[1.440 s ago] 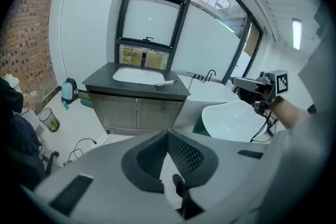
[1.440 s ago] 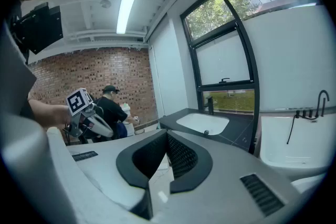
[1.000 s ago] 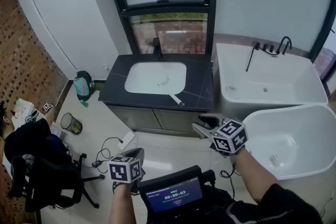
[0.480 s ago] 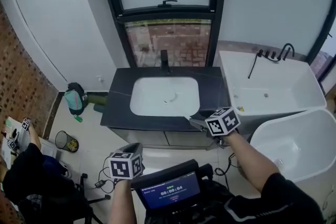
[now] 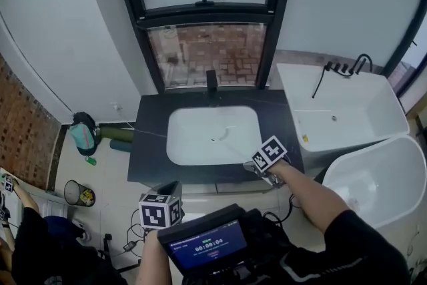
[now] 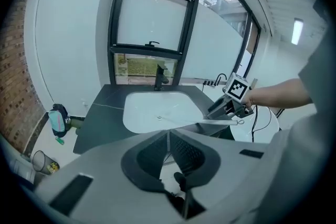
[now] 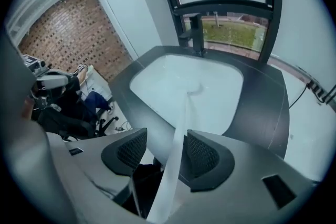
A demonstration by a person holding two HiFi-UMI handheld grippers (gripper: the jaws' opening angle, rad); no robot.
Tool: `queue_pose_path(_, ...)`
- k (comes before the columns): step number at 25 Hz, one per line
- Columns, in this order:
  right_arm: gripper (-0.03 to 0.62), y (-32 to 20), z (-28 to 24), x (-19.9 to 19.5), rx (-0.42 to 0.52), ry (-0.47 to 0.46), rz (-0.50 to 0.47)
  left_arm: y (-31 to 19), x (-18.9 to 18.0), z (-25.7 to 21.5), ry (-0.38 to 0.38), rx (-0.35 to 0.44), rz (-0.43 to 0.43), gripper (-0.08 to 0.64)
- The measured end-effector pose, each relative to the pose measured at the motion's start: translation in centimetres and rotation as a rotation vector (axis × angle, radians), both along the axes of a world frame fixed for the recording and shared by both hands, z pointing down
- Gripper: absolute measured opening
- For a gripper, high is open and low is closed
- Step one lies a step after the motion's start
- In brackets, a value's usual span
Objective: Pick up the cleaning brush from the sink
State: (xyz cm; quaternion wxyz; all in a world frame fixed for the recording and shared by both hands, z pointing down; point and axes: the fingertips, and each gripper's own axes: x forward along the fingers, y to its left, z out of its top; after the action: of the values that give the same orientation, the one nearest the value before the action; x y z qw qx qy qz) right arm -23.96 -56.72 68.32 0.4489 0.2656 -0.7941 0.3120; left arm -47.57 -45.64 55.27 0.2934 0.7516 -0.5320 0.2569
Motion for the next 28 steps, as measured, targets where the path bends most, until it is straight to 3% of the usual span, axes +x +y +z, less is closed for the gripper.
queue_pose_path(4,0.219,-0.8,2.9,1.0,-0.082,0.083,-0.012,-3.1,0.1,-1.1,-0.003,-0.003,0.002,0.026)
queue_pose_path(8,0.219,-0.5,5.8,1.1,-0.149,0.086,0.004,-5.3,0.5,-1.4,-0.003,-0.004,-0.001,0.026)
queue_pose_path(11,0.189,-0.9,7.3,1.9,-0.137,0.131,0.010,-6.3,1.2,-0.9,0.006,0.001,0.007,0.026)
queue_pose_path(13,0.085,-1.6,7.8,2.8,-0.123,0.157,0.041,-6.6,1.7,-0.6,0.007,-0.001,0.018,0.026)
queue_pose_path(14,0.074,-1.9,8.0,3.0,-0.124,0.160,0.053,-6.8,1.9,-0.5,0.008,-0.002,0.022,0.026)
queue_pose_path(22,0.074,-1.9,8.2,2.9,-0.143,0.214,0.010,-6.8,2.6,0.0,0.015,-0.005,0.039,0.026)
queue_pose_path(28,0.067,-1.4,7.3,3.4,-0.097,0.153,0.027,-5.3,2.6,-1.3,0.057,0.016,0.046,0.009)
